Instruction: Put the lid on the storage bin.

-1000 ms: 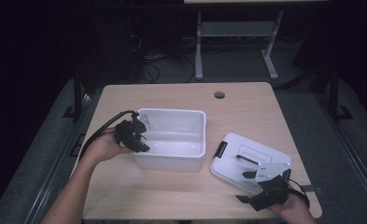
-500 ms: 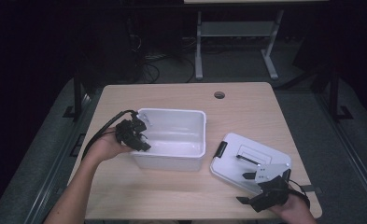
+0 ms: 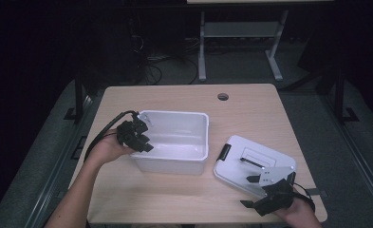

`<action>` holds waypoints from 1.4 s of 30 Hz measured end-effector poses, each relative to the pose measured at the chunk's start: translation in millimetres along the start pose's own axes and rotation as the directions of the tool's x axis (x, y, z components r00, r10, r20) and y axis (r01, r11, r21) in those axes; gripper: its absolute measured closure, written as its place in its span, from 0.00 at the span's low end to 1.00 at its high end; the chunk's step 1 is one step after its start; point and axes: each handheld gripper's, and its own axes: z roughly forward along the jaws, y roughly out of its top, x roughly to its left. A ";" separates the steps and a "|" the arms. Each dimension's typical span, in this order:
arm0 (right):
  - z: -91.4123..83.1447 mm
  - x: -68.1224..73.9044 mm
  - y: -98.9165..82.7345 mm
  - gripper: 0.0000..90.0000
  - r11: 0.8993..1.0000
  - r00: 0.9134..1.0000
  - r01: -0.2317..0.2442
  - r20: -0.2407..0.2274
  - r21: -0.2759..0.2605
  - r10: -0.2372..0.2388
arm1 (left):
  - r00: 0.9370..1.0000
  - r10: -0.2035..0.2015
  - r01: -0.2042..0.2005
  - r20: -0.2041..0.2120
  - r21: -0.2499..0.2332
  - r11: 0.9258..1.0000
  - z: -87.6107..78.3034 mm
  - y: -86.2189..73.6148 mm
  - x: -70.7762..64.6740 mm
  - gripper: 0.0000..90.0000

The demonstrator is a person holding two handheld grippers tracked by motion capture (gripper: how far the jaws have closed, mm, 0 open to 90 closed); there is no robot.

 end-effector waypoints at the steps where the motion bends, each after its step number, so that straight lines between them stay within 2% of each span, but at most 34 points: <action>1: 0.4 0.1 0.1 0.22 1.000 1.000 -0.001 -0.001 0.000 0.001 | 1.000 0.001 -0.001 0.000 -0.002 1.000 -0.2 -0.1 -0.4 0.67; 15: 1.5 0.4 0.7 0.22 1.000 1.000 -0.004 -0.003 -0.004 0.004 | 1.000 0.018 -0.018 -0.015 -0.017 1.000 -15.1 3.0 -5.7 0.63; 19: 3.3 1.6 2.1 0.22 1.000 1.000 -0.004 -0.009 0.004 0.004 | 1.000 0.020 -0.021 -0.022 -0.039 0.999 -25.9 2.2 -9.5 0.63; 25: 3.3 2.7 3.6 0.22 1.000 1.000 0.000 -0.008 0.001 0.000 | 0.999 0.031 -0.032 -0.038 -0.042 0.999 -36.7 -0.8 -12.8 0.62; 39: 3.3 1.9 5.3 0.22 1.000 1.000 0.007 -0.007 -0.011 -0.007 | 0.998 0.030 -0.034 -0.061 -0.070 0.997 -65.4 -17.3 -22.4 0.59; 42: 4.1 1.7 6.5 0.22 1.000 1.000 0.003 -0.016 -0.006 -0.003 | 0.996 0.039 -0.045 -0.075 -0.081 0.996 -72.1 -23.0 -26.7 0.60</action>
